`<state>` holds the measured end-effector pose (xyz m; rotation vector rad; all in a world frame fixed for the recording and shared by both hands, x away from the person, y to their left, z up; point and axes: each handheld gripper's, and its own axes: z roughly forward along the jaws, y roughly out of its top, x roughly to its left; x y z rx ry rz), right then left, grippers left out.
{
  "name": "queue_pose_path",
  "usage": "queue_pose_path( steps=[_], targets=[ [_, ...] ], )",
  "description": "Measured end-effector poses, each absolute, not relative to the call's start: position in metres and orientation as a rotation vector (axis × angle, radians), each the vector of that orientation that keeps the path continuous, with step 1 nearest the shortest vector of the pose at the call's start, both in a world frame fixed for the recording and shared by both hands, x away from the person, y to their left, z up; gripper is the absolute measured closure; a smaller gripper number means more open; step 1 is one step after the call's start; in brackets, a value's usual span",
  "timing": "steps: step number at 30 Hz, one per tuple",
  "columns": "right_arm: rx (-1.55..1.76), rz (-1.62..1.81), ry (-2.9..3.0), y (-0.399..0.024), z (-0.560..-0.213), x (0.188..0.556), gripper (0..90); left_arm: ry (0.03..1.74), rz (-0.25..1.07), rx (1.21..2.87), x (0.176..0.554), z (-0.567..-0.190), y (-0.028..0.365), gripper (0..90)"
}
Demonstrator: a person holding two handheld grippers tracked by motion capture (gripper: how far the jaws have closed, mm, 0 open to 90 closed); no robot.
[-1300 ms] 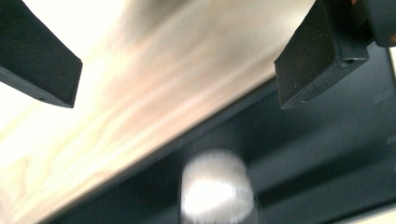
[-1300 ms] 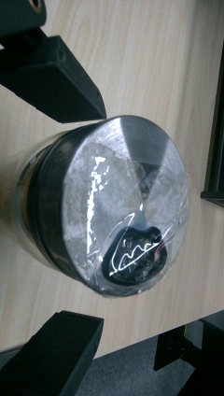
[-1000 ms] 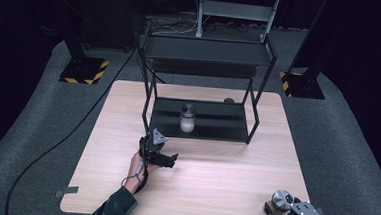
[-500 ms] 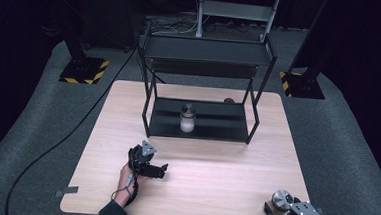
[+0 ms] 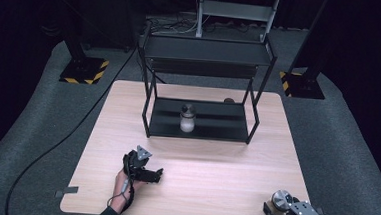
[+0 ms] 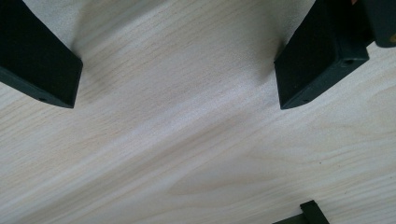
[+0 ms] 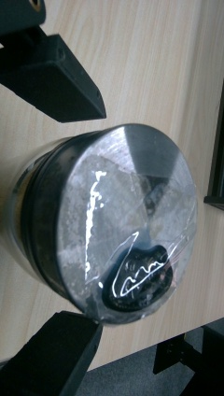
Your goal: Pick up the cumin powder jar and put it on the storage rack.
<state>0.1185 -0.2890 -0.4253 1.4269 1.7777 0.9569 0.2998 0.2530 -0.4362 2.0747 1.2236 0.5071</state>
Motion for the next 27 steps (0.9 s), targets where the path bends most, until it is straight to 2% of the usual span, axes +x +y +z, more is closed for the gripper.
queue_pose_path(
  steps=[24, 27],
  targets=[
    [1.434, 0.996, 1.766, -0.287, -0.441, 0.131, 0.8, 1.235, 0.524, 2.054, 0.298, -0.439, 0.252, 0.1],
    [1.425, 1.004, 1.759, -0.287, -0.444, 0.129, 6.4, 1.236, 0.524, 2.054, 0.298, -0.439, 0.252, 0.1]
  ],
)
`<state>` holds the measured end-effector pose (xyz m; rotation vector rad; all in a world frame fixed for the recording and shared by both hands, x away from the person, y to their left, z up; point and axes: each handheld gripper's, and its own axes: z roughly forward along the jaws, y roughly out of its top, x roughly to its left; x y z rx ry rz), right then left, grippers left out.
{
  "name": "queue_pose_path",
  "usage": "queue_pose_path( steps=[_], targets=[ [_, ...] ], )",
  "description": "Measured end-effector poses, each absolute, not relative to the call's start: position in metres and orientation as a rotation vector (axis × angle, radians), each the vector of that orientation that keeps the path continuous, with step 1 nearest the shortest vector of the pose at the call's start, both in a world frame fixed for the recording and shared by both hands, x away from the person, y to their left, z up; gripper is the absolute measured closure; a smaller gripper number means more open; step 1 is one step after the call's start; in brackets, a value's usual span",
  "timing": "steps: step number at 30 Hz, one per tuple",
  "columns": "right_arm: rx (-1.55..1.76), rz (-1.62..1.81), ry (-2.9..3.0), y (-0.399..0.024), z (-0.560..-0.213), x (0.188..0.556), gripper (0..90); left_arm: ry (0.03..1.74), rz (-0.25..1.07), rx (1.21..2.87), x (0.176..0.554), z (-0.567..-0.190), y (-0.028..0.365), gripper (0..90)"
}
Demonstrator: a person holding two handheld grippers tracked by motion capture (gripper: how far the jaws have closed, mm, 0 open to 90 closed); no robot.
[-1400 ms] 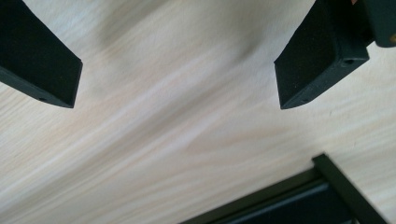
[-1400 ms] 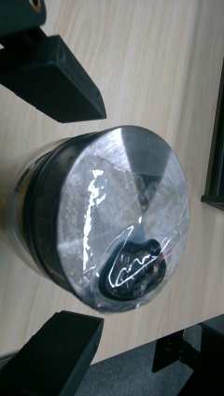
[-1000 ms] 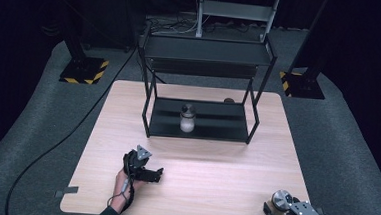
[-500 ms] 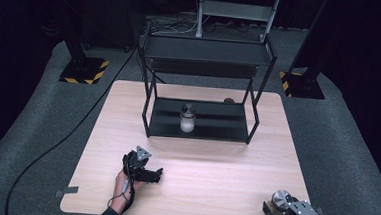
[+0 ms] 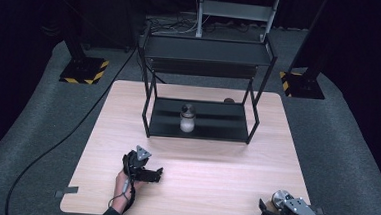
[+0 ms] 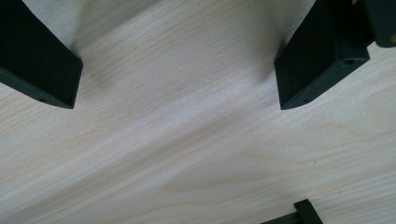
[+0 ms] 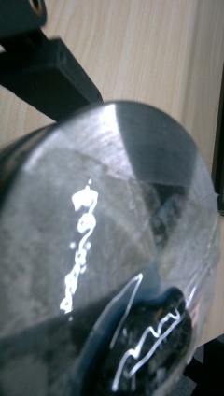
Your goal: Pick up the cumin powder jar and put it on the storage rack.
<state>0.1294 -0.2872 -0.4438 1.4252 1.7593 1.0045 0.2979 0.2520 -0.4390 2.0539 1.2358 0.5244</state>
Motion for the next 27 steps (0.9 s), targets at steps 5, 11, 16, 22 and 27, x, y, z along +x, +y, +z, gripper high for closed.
queue_pose_path(
  steps=[5, 11, 16, 22, 27],
  targets=[
    [1.427, 1.022, 1.757, -0.291, -0.445, 0.1274, 14.1, 1.236, 0.525, 2.054, 0.2979, -0.439, 0.2519, 0.2],
    [1.423, 1.032, 1.758, -0.2935, -0.4448, 0.1259, 20.6, 1.236, 0.525, 2.054, 0.2978, -0.4391, 0.2519, 0.2],
    [1.422, 1.028, 1.774, -0.2945, -0.4435, 0.1273, 29.6, 1.236, 0.525, 2.054, 0.2978, -0.4391, 0.2519, 0.2],
    [1.414, 1.023, 1.795, -0.2964, -0.4416, 0.1285, 30.3, 1.236, 0.526, 2.053, 0.2978, -0.4391, 0.2519, 0.2],
    [1.412, 1.024, 1.795, -0.2962, -0.4419, 0.1282, 30.3, 1.236, 0.526, 2.054, 0.2978, -0.439, 0.2518, 0.2]
  ],
)
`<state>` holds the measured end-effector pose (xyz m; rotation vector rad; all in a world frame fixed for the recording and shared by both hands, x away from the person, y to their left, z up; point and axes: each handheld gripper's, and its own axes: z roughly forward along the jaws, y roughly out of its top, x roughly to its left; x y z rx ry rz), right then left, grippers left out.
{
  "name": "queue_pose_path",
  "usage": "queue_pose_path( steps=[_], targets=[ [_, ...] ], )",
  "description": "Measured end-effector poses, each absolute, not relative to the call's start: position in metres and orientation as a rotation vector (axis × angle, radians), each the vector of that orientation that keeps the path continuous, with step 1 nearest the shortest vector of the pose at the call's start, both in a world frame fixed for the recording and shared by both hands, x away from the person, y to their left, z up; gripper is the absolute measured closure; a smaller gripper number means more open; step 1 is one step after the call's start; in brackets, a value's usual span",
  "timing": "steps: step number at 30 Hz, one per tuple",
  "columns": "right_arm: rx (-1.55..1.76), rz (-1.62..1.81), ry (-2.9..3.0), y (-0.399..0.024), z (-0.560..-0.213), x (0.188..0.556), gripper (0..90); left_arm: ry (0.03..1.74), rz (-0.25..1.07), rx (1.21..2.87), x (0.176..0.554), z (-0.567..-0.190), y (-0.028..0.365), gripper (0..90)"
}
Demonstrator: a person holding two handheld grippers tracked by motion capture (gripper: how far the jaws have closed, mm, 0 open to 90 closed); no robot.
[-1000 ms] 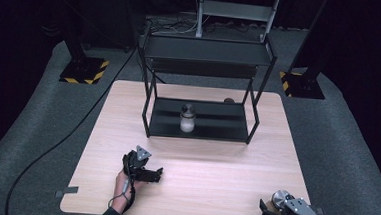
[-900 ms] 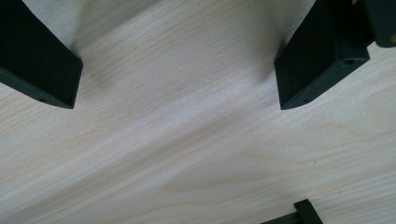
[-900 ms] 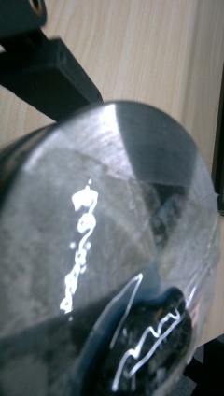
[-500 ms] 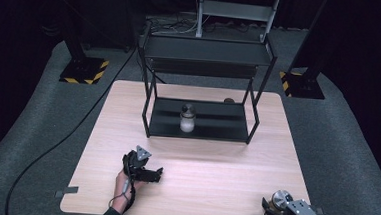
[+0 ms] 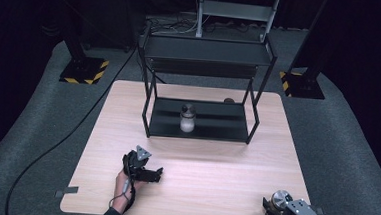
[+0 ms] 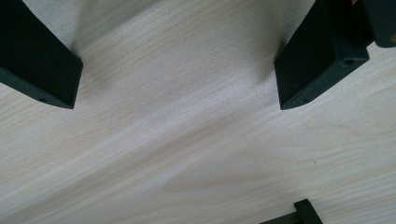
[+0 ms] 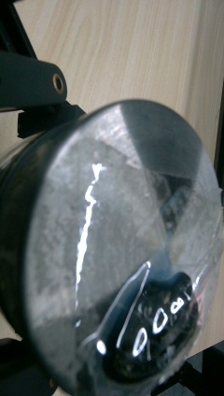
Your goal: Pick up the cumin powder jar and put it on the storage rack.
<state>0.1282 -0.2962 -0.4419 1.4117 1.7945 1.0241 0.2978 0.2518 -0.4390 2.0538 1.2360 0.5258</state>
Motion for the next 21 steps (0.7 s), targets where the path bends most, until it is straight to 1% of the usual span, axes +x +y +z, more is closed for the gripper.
queue_pose_path(
  steps=[21],
  targets=[
    [1.387, 1.043, 1.797, -0.2933, -0.4364, 0.1271, 30.4, 1.226, 0.525, 2.058, 0.2977, -0.4391, 0.252, 0.4]
  ],
)
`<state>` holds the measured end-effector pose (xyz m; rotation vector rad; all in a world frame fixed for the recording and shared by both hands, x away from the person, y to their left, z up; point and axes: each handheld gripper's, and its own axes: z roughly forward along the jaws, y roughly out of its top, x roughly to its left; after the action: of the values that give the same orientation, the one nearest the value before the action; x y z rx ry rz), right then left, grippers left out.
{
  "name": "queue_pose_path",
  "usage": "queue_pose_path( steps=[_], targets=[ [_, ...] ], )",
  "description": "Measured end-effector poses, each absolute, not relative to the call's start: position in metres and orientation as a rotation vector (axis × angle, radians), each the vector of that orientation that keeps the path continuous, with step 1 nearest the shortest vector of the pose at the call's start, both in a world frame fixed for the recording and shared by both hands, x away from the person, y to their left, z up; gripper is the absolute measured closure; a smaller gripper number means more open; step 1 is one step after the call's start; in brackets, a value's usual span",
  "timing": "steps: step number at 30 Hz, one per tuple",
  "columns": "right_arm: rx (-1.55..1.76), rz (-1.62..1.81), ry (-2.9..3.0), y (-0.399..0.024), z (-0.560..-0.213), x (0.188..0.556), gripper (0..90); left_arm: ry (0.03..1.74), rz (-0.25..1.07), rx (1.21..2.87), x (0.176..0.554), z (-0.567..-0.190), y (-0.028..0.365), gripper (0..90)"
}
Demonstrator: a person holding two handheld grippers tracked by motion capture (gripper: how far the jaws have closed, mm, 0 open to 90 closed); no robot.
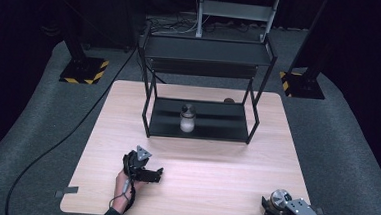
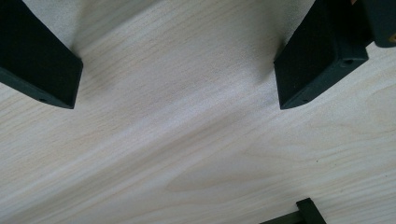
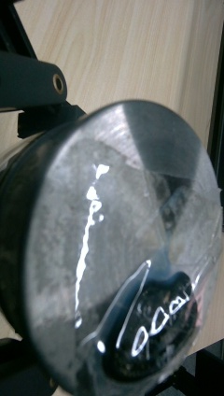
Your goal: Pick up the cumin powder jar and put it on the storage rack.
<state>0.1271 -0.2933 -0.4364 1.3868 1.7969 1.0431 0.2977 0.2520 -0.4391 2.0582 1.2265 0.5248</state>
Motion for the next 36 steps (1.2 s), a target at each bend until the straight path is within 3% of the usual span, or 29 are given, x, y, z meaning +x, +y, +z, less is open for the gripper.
queue_pose_path(
  steps=[36],
  targets=[
    [1.308, 1.097, 1.827, -0.278, -0.421, 0.16, 30.4, 1.215, 0.519, 2.062, 0.298, -0.439, 0.253, 0.5]
  ],
)
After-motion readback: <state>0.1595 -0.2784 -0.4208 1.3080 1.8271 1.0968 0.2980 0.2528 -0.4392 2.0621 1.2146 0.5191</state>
